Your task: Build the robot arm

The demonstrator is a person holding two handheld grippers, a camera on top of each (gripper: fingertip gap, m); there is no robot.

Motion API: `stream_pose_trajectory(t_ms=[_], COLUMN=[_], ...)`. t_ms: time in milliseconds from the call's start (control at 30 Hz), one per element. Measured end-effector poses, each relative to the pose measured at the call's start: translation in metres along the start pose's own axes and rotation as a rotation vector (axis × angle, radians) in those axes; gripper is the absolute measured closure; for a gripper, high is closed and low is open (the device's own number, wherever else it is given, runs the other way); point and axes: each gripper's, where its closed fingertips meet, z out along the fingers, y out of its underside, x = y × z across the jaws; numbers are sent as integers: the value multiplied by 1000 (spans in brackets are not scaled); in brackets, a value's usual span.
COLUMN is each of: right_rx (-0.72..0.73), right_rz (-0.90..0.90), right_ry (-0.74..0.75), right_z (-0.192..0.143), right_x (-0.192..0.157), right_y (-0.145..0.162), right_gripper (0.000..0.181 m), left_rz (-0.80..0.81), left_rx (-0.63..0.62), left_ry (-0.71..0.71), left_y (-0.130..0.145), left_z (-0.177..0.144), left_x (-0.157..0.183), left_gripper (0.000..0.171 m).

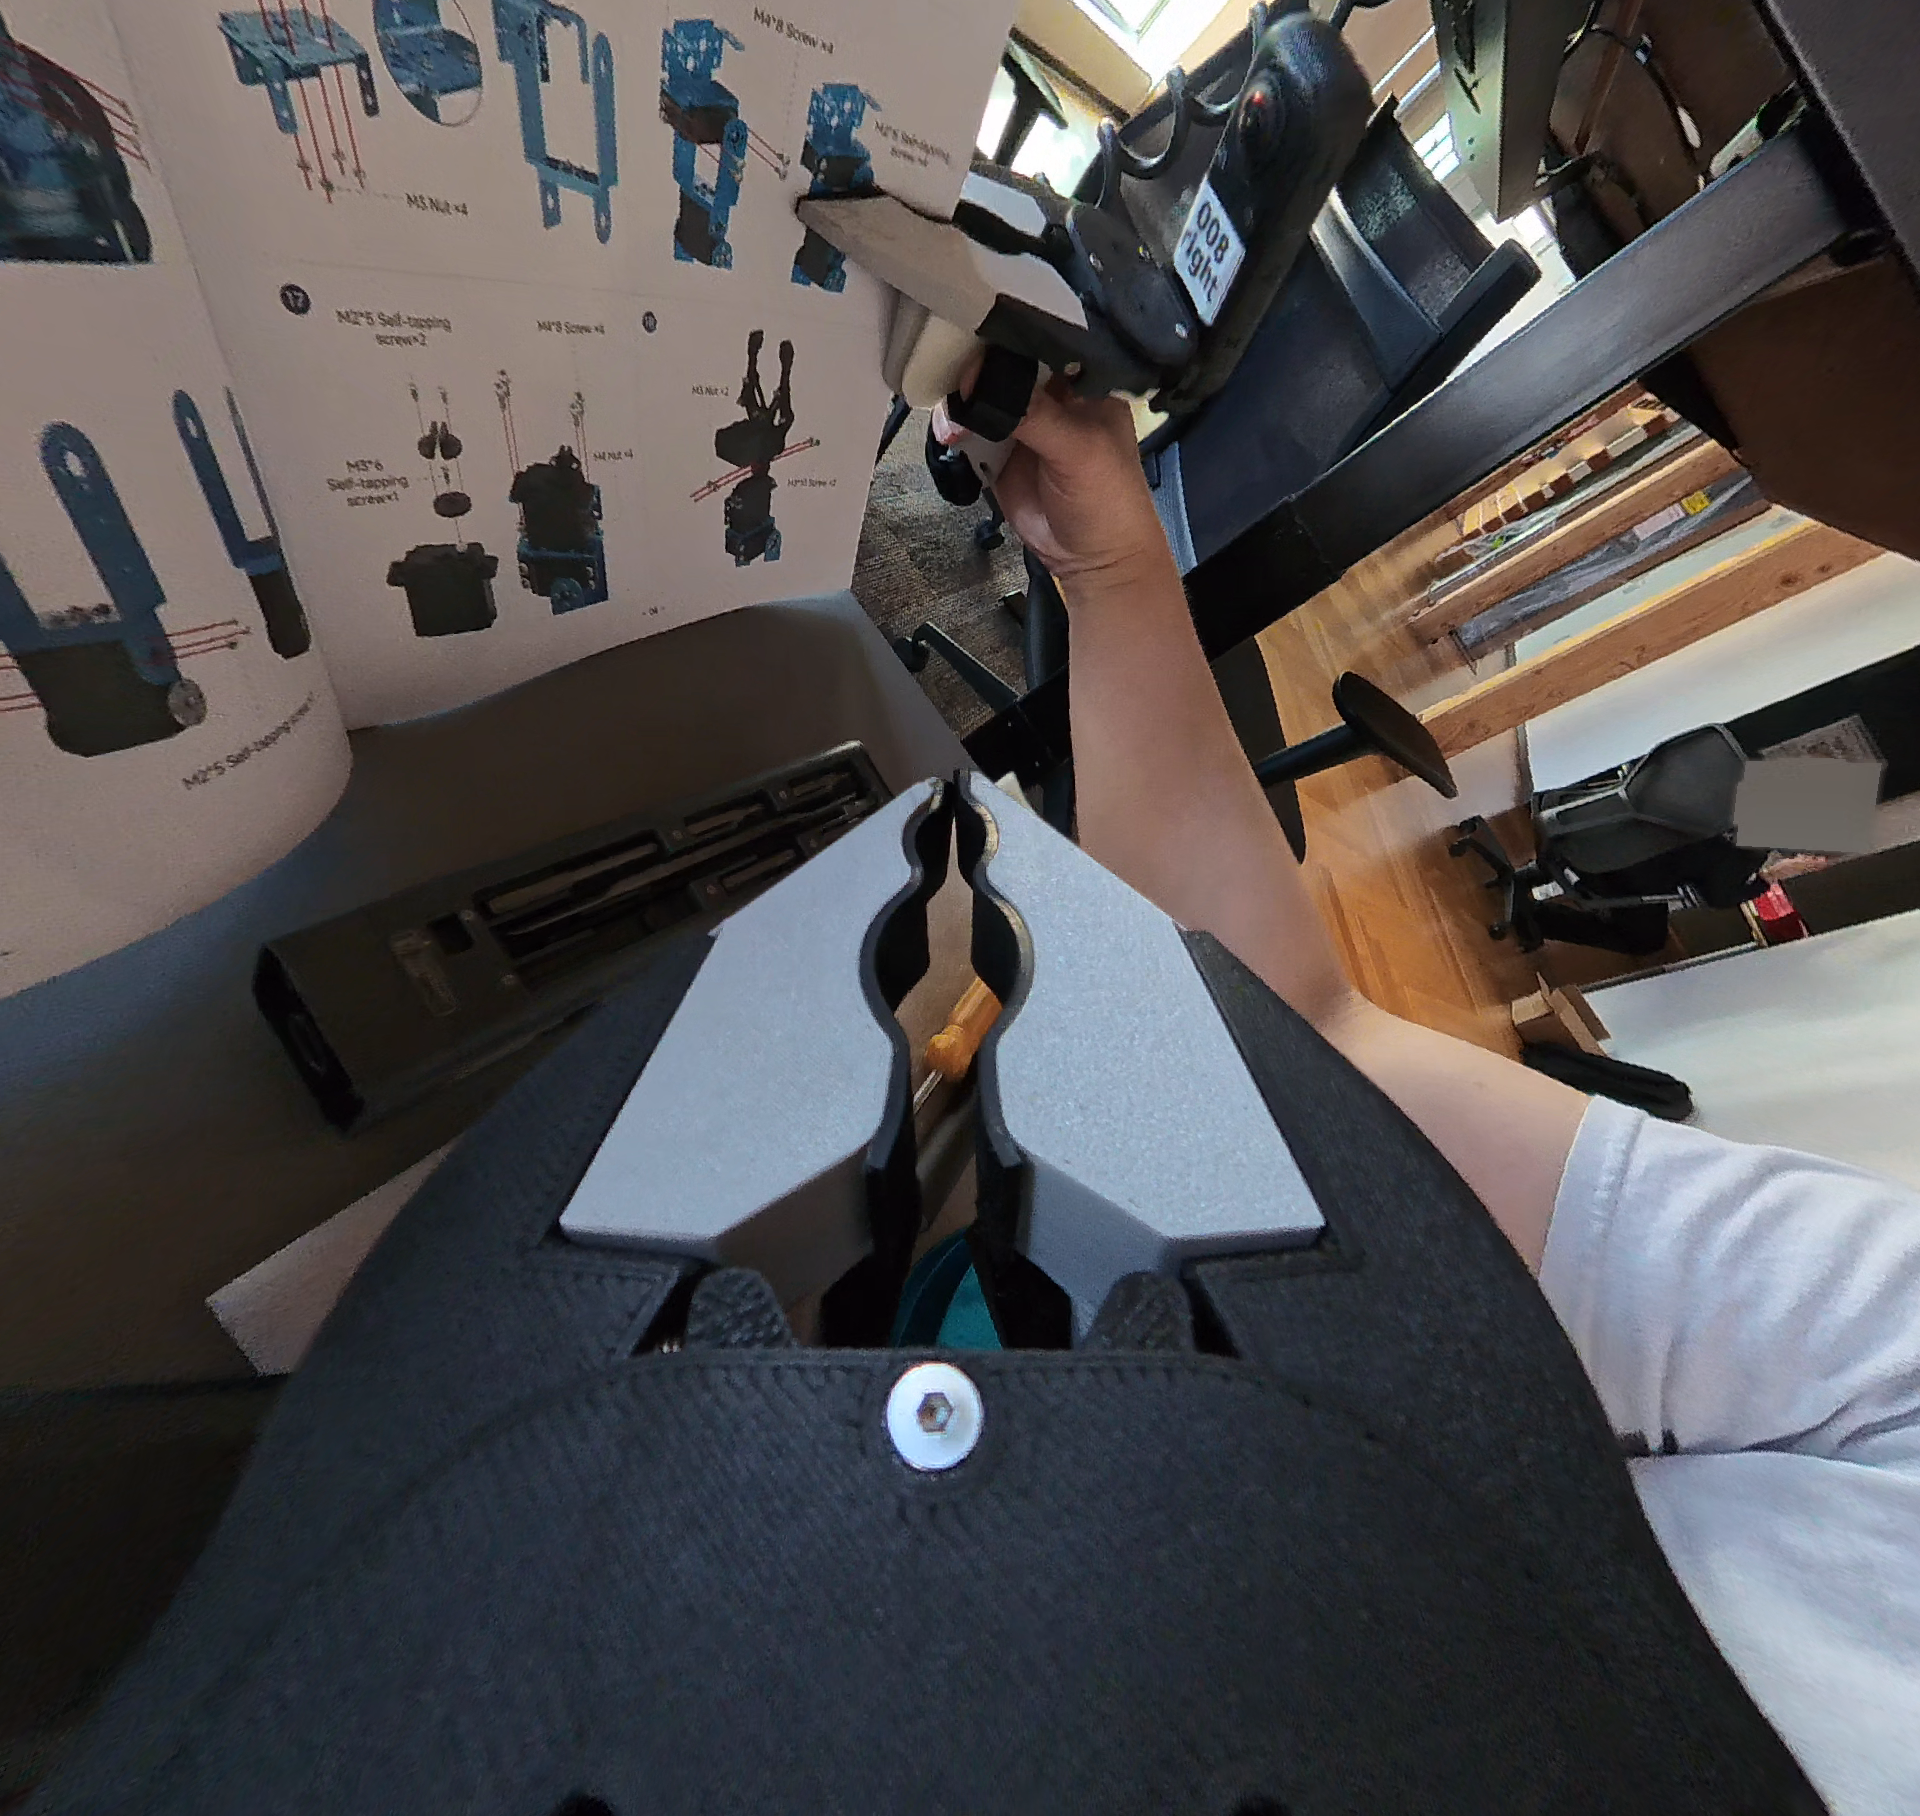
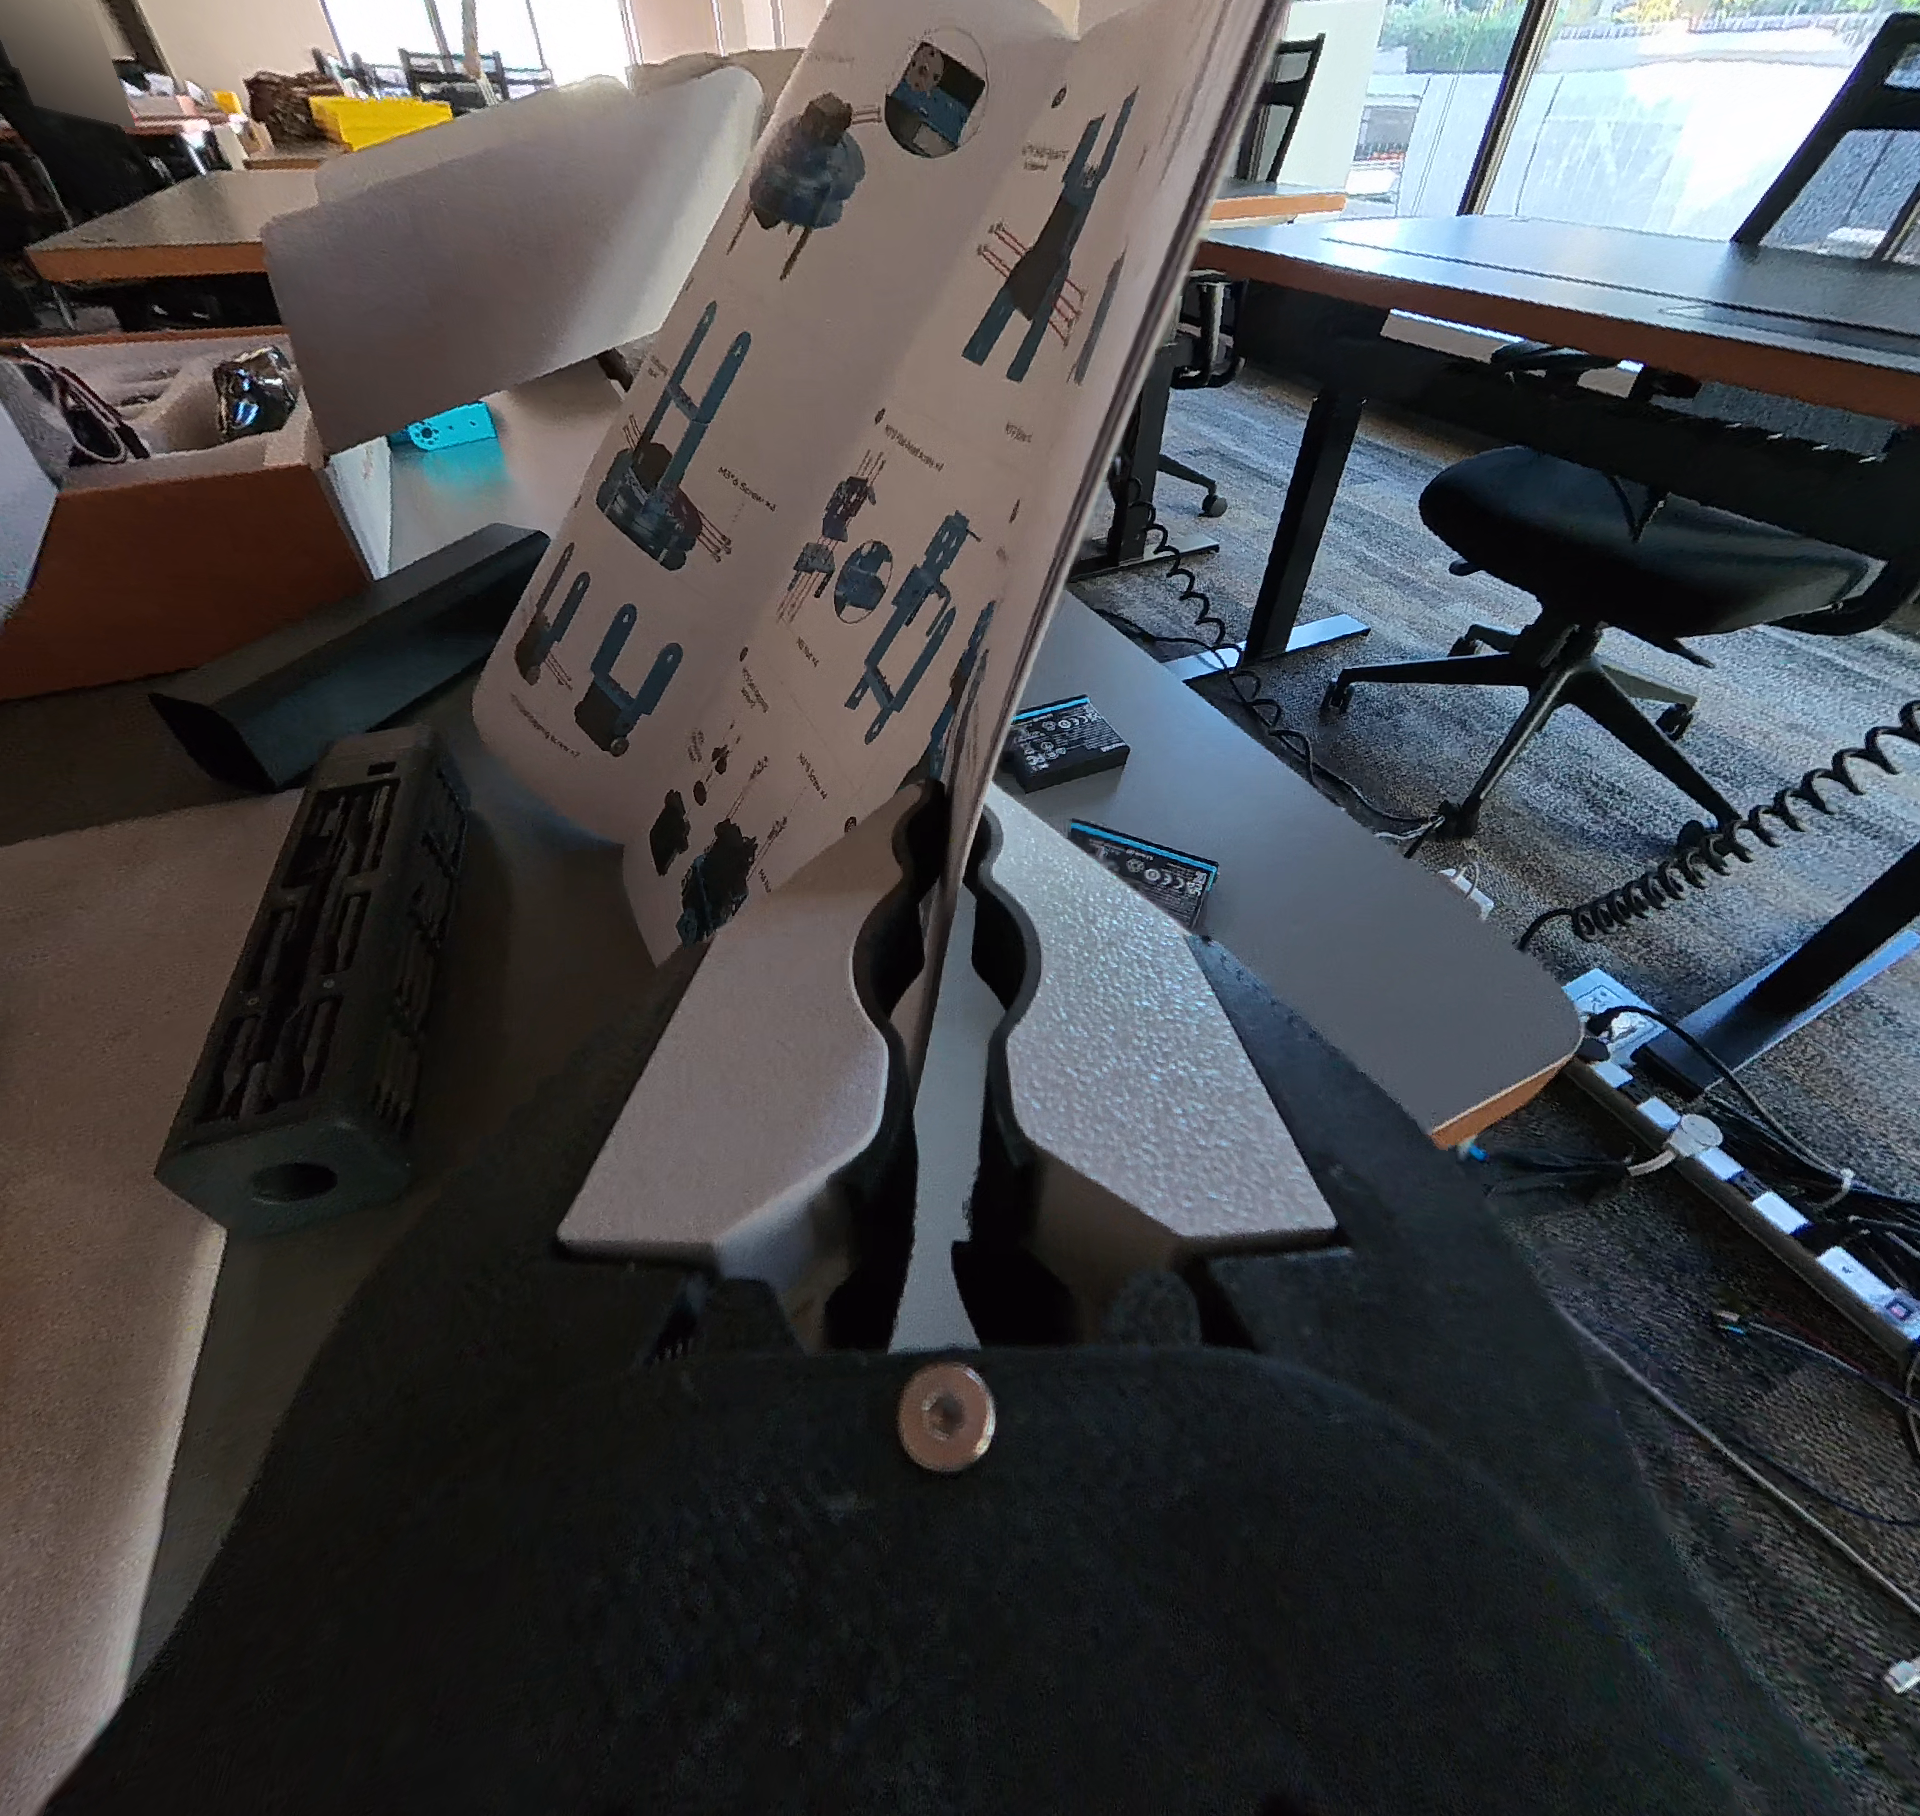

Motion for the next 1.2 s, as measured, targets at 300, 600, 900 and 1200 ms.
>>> stream_pose_trajectory(t_ms=[300, 600, 900, 1200], right_rx=[-44, -38, -24, -20], right_rz=[107, 75, 43, 38], right_ry=[-18, -17, -20, -23], right_z=[3, 3, 1, 0], right_x=[2, 2, -1, -2], right_y=[7, 7, 5, 5], right_gripper=[181, 181, 181, 181], left_rz=[11, 3, 6, 14], left_rx=[-19, -16, -17, -12], left_ry=[6, 11, 12, 9], left_y=[3, 1, 0, -3], left_z=[4, 3, 4, 3], left_x=[6, 5, 6, 8], left_gripper=[171, 171, 171, 171])
